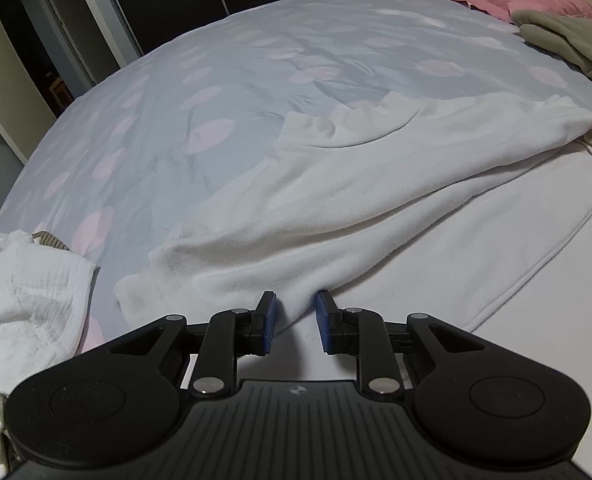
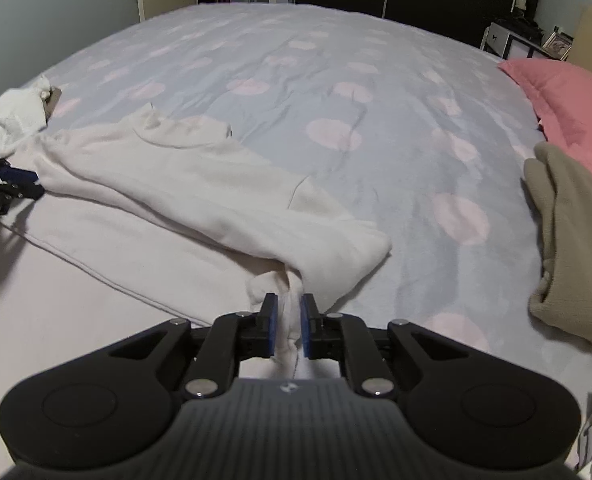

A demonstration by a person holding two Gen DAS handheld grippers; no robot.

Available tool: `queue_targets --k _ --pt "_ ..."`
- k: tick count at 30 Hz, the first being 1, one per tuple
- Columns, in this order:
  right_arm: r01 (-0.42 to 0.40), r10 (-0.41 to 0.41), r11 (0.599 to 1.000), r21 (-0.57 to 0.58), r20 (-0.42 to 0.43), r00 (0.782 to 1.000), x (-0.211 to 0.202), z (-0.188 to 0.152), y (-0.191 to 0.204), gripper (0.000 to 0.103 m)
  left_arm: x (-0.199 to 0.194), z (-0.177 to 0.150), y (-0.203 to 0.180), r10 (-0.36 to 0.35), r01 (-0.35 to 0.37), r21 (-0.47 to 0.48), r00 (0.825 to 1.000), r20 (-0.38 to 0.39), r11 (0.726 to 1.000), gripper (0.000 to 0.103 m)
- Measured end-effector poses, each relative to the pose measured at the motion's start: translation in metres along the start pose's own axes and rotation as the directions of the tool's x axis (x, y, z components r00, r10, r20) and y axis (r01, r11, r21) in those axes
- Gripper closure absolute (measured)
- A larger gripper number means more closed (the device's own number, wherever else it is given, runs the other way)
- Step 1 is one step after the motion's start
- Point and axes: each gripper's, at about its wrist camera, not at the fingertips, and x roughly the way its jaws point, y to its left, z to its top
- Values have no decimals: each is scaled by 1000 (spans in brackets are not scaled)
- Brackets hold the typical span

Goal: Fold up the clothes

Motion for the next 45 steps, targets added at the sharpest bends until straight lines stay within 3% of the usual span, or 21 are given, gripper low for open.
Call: queue_targets --k 3,6,14,23,26,30,36,40,42,45 --pt "8 -8 1000 -9 -17 1000 12 1 1 89 1 1 2 -6 6 -20 1000 1 1000 83" --pt "3 -4 1000 -4 -32 999 20 1 1 97 -1 5 5 -17 18 -39 1000 18 999 102" --pt "-19 20 999 -27 18 1000 -19 3 -13 98 -50 37 28 17 -3 -76 985 174 997 103" --pt "-16 16 993 118 2 1000 -30 -12 -47 103 -64 26 52 60 -35 -163 987 150 986 103" --pt "-17 12 982 189 26 1000 -33 -16 -60 103 -67 23 54 14 12 -167 988 154 986 103" --pt "-19 16 998 52 54 998 -36 -15 -36 101 -71 26 39 -1 17 -100 987 159 995 103" --pt "-16 31 988 -154 96 995 -40 -14 1 97 -73 31 41 -17 43 -145 985 174 989 103" --pt "35 -2 950 -310 107 994 -34 -13 26 93 -70 30 42 -20 45 -150 987 162 988 103" --pt "58 -22 924 -377 98 995 -26 -13 34 78 -68 29 42 -22 45 -150 988 152 988 103" --pt "94 -63 876 -473 83 995 -14 -17 46 78 -64 27 43 -27 48 -150 990 142 987 103"
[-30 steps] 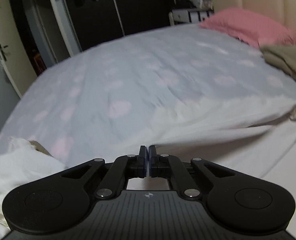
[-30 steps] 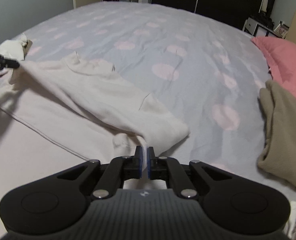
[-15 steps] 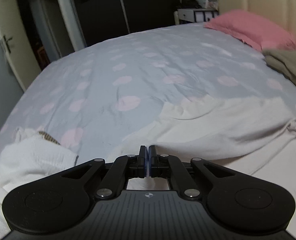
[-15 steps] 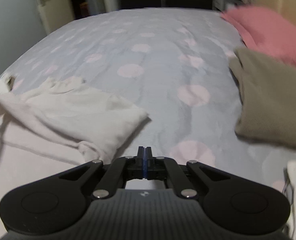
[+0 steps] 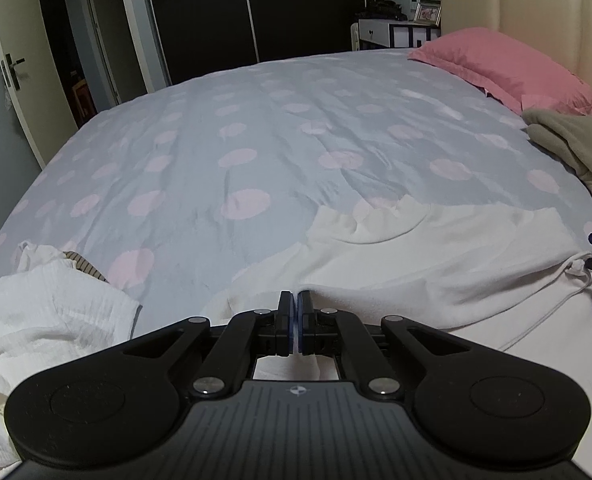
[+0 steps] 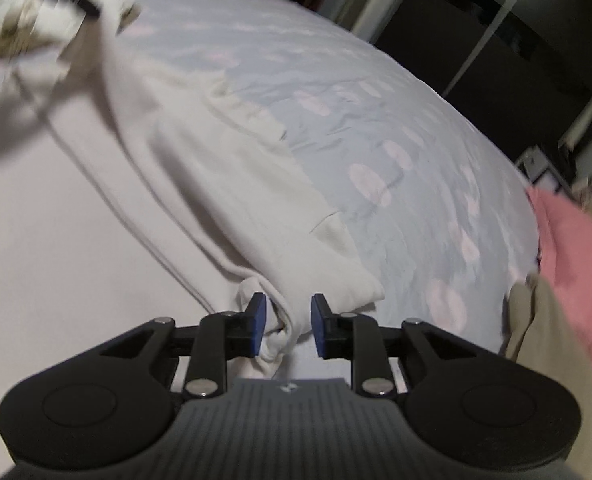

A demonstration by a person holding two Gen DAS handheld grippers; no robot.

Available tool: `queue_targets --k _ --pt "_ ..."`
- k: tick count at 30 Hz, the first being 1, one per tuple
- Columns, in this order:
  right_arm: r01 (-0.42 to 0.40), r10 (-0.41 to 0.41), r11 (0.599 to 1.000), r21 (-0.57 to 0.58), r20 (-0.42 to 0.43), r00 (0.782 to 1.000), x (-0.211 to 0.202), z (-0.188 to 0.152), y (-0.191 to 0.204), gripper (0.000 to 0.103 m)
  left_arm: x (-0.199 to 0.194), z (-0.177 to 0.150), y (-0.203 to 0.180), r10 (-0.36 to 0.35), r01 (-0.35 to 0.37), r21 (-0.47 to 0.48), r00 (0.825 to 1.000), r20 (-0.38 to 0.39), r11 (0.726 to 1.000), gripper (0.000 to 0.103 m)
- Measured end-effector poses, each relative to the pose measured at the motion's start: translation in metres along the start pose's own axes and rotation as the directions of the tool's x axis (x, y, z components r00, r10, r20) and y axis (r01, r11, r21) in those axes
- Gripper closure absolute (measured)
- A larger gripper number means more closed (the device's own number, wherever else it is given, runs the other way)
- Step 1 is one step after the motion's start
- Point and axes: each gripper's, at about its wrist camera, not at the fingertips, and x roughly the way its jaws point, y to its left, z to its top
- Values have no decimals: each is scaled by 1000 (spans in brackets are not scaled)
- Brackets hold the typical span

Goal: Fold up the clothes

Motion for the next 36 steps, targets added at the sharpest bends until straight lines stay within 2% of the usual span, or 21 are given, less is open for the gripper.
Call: queue_targets --k 1,2,3,8,16,19,23,26,28,32,35,36 --pt "2 -2 1000 -31 -9 1000 3 1 3 82 1 -1 0 -1 1 -1 1000 -4 1000 103" --pt "3 -4 998 -61 -18 1000 6 2 7 95 2 -1 1 -2 2 -1 1000 -8 1000 103" --pt "5 -7 996 -90 -26 1000 8 2 10 97 4 -2 1 -3 3 -2 1000 -11 1000 103" --pt "41 -51 975 -216 -38 998 15 4 25 97 10 -5 1 -9 9 -3 1000 -26 1000 103" --pt "45 -61 976 -211 -68 996 34 9 19 97 13 -5 2 -2 2 -2 1000 -30 1000 103" --pt "29 -34 989 -148 -29 999 24 9 10 99 8 -5 5 48 -48 2 999 -1 999 103" --pt "-27 25 999 30 73 997 -5 4 -28 99 1 -2 20 74 -73 -44 997 18 996 103" --pt "-83 54 972 219 133 990 -19 -10 -66 99 0 -4 25 64 -63 -47 998 11 997 103" --pt "-134 88 956 262 181 980 -26 -16 -75 99 0 -7 18 58 -58 12 998 0 998 103" --pt "-174 155 978 116 159 975 -28 -20 -51 99 3 -17 2 39 -32 121 998 -53 992 103" --pt "-138 138 990 -8 62 988 -16 -26 -29 99 12 -32 -4 29 -13 145 994 -107 989 103" --pt "-127 128 992 -18 50 991 -14 -26 -23 99 14 -36 -5 31 -14 145 993 -115 989 103"
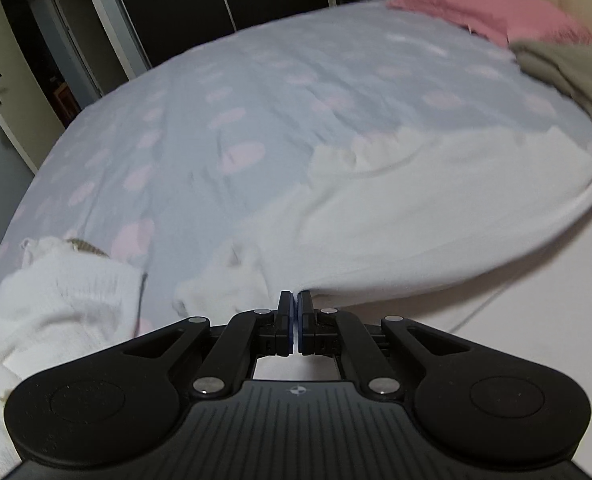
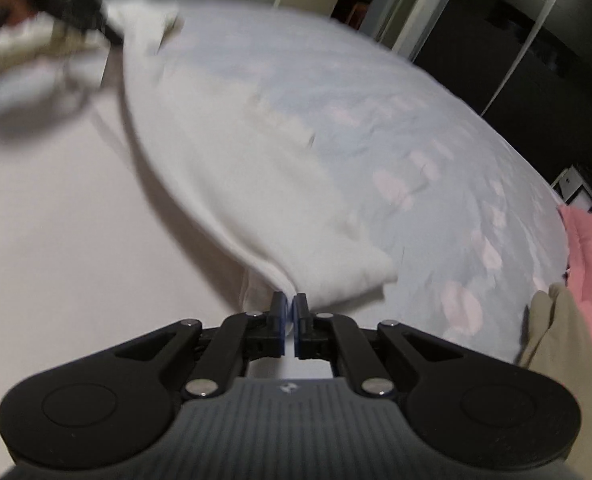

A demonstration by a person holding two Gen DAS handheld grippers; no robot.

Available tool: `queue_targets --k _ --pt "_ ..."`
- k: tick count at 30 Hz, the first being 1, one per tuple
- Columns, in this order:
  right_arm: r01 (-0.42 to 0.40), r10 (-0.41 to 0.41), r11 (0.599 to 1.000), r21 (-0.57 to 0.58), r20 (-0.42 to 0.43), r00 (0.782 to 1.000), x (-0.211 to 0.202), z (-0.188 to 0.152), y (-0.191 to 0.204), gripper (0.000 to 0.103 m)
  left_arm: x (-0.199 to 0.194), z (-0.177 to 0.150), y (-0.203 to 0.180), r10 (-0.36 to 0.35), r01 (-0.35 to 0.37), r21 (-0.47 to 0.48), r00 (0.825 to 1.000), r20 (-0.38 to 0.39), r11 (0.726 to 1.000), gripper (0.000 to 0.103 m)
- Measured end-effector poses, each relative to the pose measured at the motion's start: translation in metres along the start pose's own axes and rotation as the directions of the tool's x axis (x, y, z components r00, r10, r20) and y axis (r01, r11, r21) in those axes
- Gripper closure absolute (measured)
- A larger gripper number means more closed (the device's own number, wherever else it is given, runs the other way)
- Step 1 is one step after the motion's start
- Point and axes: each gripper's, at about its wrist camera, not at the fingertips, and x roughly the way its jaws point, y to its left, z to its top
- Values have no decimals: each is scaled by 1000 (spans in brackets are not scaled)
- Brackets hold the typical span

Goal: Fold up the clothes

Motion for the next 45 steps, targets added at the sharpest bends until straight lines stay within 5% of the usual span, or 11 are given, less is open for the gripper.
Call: queue_targets --k 13,18,20,26,31,33,39,45 --pt "105 -104 994 20 -28 994 25 15 69 98 0 0 2 -16 16 -73 1000 -1 997 103" --pt "271 -273 961 59 27 962 43 23 73 97 4 -1 2 -22 21 -80 1000 -9 997 103" --pt "306 -305 949 75 -17 952 48 24 69 98 6 -2 1 -13 11 -68 1000 -22 998 103" --pt "285 -269 946 154 -119 956 43 10 54 98 17 -9 -1 33 -35 -20 997 -69 999 103" --pt "228 -197 941 250 -144 970 28 1 44 98 21 -23 -1 -8 8 -3 993 -118 1000 102" --pt "206 -167 935 289 -152 974 22 -3 41 83 17 -29 2 -11 11 -4 990 -138 1000 99" --pt "180 -148 925 335 -120 982 -4 2 36 69 4 -39 24 -48 35 -113 991 -121 993 91" --pt "156 -130 920 360 -95 987 -15 12 38 64 -3 -35 30 -128 118 -199 991 -37 973 61"
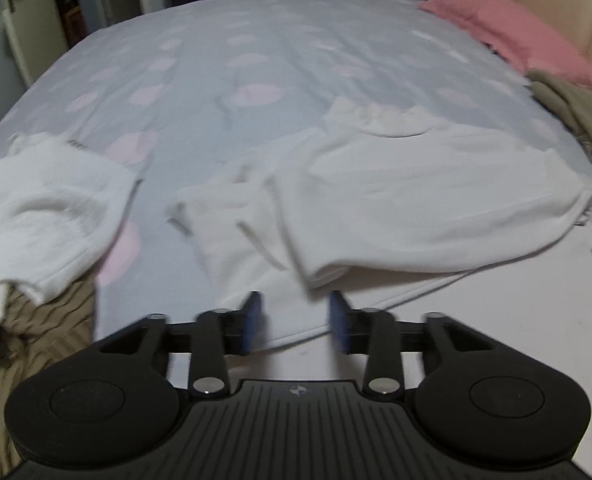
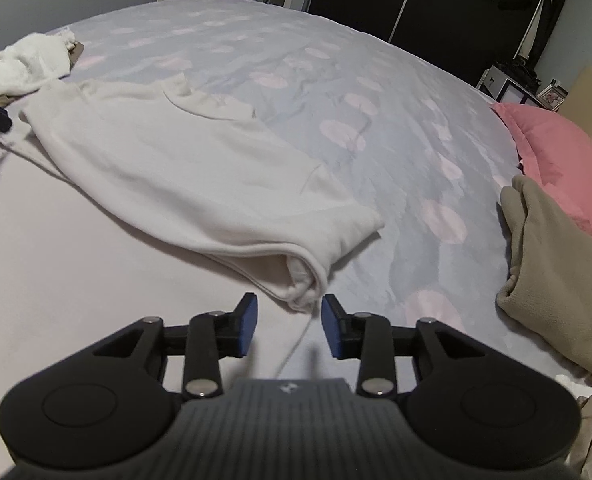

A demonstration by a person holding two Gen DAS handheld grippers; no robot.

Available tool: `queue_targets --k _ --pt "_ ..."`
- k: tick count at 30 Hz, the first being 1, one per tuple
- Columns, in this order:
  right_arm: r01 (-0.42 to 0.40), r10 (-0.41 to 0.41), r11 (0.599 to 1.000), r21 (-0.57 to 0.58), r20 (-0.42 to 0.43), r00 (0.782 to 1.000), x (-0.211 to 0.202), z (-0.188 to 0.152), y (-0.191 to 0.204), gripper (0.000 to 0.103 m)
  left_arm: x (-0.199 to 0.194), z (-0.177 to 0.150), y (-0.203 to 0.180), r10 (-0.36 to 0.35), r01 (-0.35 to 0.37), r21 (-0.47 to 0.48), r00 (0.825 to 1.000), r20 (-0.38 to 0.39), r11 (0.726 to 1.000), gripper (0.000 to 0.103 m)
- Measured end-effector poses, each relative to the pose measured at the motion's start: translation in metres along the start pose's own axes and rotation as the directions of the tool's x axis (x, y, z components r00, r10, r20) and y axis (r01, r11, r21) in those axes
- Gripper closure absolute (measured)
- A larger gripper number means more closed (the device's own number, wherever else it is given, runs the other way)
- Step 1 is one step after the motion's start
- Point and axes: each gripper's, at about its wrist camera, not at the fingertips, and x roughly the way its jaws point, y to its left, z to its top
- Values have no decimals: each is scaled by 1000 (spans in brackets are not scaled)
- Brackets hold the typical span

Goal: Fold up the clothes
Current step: 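Grasp the shirt hem with the left gripper and pull it straight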

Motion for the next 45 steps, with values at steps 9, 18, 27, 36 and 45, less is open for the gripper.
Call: queue_targets --k 9,18,27,36,45 --pt "-30 30 994 100 2 1000 -21 2 2 54 31 0 -19 61 -63 67 997 40 996 61" --pt "-17 22 996 82 -57 998 -4 -6 4 53 23 6 -21 252 -259 196 966 61 946 98" --pt "-7 17 994 107 -92 996 6 -6 -4 52 14 -6 -7 363 -360 295 931 46 885 91" --pt "-3 16 989 147 -89 996 7 -2 -14 51 -2 0 14 328 -326 209 944 28 922 90" --pt "-16 28 991 132 -87 996 17 6 -7 51 5 36 41 153 -139 -96 975 162 986 73"
